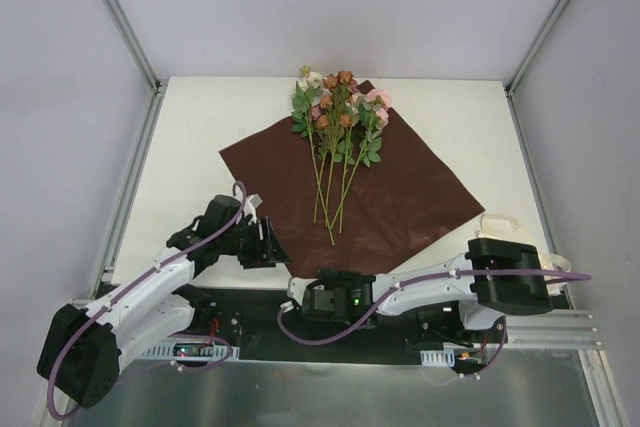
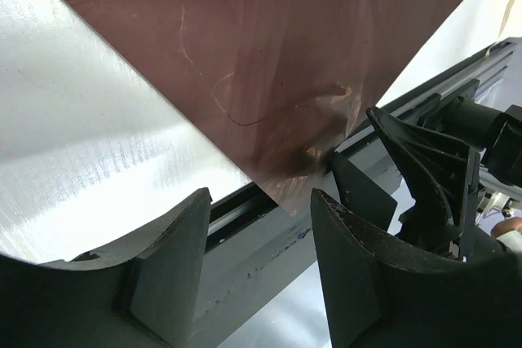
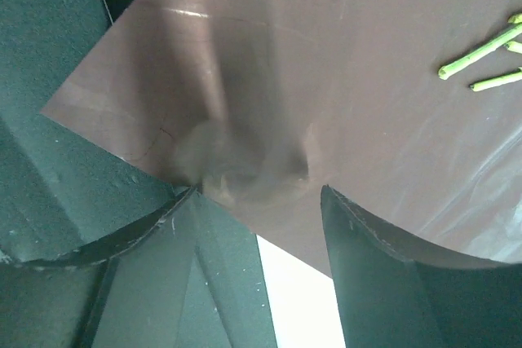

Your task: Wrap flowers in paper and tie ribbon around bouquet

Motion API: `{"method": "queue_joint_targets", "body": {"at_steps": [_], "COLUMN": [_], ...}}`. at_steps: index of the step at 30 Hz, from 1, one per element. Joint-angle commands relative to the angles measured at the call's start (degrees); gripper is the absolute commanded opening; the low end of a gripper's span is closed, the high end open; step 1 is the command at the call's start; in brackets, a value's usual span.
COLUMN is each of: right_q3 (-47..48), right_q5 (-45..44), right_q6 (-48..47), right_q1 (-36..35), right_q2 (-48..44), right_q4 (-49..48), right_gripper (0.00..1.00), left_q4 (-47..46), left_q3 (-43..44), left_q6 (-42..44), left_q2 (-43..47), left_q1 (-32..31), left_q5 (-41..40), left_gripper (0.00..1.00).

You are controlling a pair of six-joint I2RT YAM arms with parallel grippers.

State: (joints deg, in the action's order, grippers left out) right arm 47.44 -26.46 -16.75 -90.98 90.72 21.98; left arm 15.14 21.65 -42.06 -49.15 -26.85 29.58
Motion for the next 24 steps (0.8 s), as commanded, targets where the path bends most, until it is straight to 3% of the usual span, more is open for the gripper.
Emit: {"method": "queue_joint_targets", "body": {"at_steps": [1, 8, 15, 22, 24], "right_q3": [1.95, -0.16, -2.00, -2.70, -3.49], "right_q5": [-1.93, -5.00, -6.50, -7.64, -7.99], "right_q6": [0.40, 2.69, 2.87, 3.66, 4.18], "right_q1": [-2.09, -3.68, -2.80, -2.80, -2.71], "right_q2": [2.00, -0.18, -3.27, -3.96, -5.54], "right_q4": [0.96, -3.25, -7.29, -8.09, -8.79], "right_gripper": [0.64, 0.65, 0.66, 0.66, 0.66], "left_q4": [-3.09, -6.16, -14.96, -21.46, -22.16], "left_q3": [-0.64, -2.84, -3.19, -4.33, -3.90], "left_q6": [-2.50, -8.37, -14.79, -18.40, -18.58], "left_q2": [-1.91, -4.46, -13.42, -14.75, -15.45], "left_q1": [-1.27, -7.50, -15.14, -17.09, -17.18], "left_q5": [-1.99, -4.88, -7.08, -7.88, -7.61], "left_gripper": [0.52, 0.55, 0.56, 0.58, 0.54]}}
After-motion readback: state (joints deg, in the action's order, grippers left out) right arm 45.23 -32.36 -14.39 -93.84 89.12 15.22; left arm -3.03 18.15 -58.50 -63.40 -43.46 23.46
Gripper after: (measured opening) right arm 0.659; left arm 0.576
